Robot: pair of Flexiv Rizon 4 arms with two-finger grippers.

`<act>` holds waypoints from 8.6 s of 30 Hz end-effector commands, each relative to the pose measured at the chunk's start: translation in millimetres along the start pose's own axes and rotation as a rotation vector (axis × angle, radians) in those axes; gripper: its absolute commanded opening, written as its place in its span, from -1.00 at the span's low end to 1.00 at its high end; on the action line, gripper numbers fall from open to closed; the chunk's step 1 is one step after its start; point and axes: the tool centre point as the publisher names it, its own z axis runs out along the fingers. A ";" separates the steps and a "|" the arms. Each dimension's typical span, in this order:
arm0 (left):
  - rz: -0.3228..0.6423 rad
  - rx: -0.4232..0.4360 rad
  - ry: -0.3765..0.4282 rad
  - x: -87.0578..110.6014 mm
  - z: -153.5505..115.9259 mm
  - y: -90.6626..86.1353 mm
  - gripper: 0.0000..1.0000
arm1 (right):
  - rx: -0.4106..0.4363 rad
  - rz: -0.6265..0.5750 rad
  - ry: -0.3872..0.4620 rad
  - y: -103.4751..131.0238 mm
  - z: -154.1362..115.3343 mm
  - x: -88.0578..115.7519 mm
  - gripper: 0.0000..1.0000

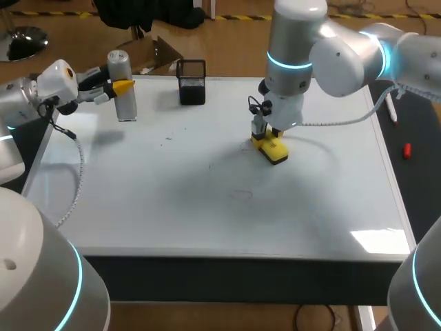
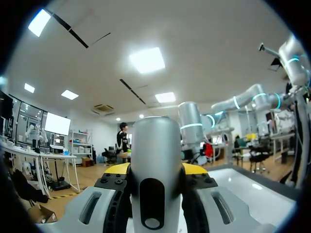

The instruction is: Pick up the inspection probe, press it on each red-marked spot on the whiteboard one by one, put down the probe, pick up the eraser, and wipe off all the red marks.

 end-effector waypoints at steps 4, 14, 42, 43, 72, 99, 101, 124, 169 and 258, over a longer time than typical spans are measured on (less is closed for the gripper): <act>0.001 0.000 -0.001 0.3 0.4 -1.2 -1.00 | 0.082 -0.052 0.009 1.9 -36.9 -22.7 -1.00; 0.001 0.000 -0.001 0.3 0.4 -1.2 -1.00 | 0.094 -0.117 -0.051 -22.5 -30.4 -53.3 -1.00; 0.001 0.000 -0.001 0.3 0.4 -1.2 -1.00 | 0.010 -0.121 -0.099 -41.6 16.0 -52.5 -1.00; 0.001 0.000 -0.001 0.3 0.4 -1.2 -1.00 | 0.007 -0.115 -0.097 -40.9 17.3 -50.3 -1.00; 0.001 0.000 -0.001 0.3 0.4 -1.2 -1.00 | -0.054 0.044 -0.062 -3.4 33.7 11.4 -1.00; 0.001 0.000 -0.001 0.3 0.4 -1.2 -1.00 | 0.018 -0.077 -0.104 -1.5 -1.1 -54.8 -1.00; 0.001 0.000 -0.001 0.3 0.4 -1.2 -1.00 | 0.016 -0.095 -0.113 -1.2 -1.9 -60.3 -1.00; 0.001 0.000 -0.001 0.3 0.4 -1.2 -1.00 | -0.054 -0.113 -0.086 -38.8 25.6 -41.1 -1.00; 0.001 0.000 -0.001 0.3 0.4 -1.2 -1.00 | -0.027 0.082 -0.041 -18.4 11.2 34.4 -1.00; -0.078 -0.026 0.149 72.1 45.9 -18.5 -1.00 | 0.139 0.385 0.006 15.4 -83.9 182.6 -1.00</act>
